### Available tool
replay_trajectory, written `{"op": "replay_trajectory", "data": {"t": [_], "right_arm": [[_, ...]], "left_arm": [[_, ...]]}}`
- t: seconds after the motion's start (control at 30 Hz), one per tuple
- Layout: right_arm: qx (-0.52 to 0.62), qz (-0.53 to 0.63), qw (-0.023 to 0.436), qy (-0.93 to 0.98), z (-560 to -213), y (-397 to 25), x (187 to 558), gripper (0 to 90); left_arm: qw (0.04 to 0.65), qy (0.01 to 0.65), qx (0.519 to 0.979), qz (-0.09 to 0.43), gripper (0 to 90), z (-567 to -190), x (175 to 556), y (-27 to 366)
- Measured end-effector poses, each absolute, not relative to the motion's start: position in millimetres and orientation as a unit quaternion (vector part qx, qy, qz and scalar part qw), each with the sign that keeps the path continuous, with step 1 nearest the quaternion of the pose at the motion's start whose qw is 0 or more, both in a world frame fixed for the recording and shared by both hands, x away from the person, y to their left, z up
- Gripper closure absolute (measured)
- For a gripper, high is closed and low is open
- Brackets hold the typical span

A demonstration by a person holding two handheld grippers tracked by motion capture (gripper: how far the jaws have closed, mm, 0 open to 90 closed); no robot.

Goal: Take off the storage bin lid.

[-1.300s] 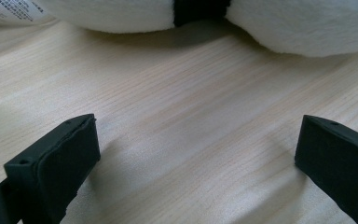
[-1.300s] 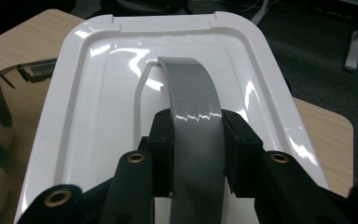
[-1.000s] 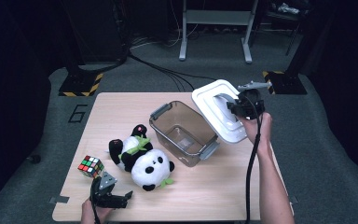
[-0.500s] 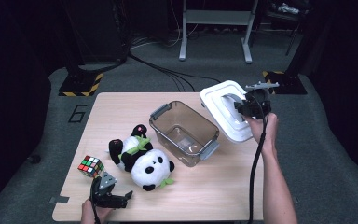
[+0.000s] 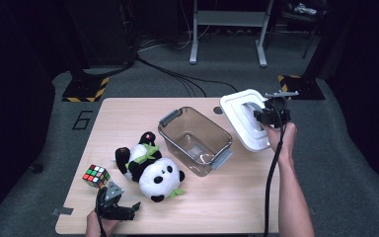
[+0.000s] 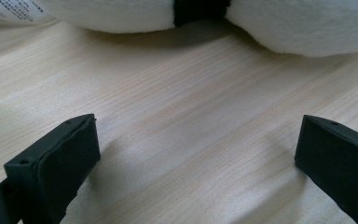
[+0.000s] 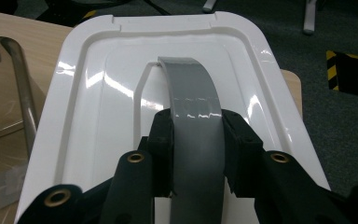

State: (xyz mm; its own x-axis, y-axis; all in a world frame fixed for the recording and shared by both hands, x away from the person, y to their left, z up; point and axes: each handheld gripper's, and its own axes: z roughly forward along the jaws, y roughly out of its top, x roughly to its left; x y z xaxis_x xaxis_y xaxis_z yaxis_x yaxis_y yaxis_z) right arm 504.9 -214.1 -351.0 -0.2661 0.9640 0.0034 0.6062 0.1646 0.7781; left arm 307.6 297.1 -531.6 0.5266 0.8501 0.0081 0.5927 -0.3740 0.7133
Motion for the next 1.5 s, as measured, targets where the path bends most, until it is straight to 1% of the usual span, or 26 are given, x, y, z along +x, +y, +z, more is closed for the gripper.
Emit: {"op": "replay_trajectory", "data": {"t": [0.7, 1.17, 1.5], "right_arm": [[0.596, 0.320, 0.258, 0.690, -401, -231, 523, 67.0], [0.629, 0.306, 0.249, 0.670, -435, -228, 530, 67.0], [0.647, 0.293, 0.254, 0.656, -459, -223, 532, 66.9]], "left_arm": [[0.335, 0.446, 0.808, 0.190, 0.0, -531, 308, 297], [0.337, 0.449, 0.806, 0.188, 0.0, -531, 307, 297], [0.338, 0.450, 0.804, 0.190, 0.0, -532, 307, 297]]}}
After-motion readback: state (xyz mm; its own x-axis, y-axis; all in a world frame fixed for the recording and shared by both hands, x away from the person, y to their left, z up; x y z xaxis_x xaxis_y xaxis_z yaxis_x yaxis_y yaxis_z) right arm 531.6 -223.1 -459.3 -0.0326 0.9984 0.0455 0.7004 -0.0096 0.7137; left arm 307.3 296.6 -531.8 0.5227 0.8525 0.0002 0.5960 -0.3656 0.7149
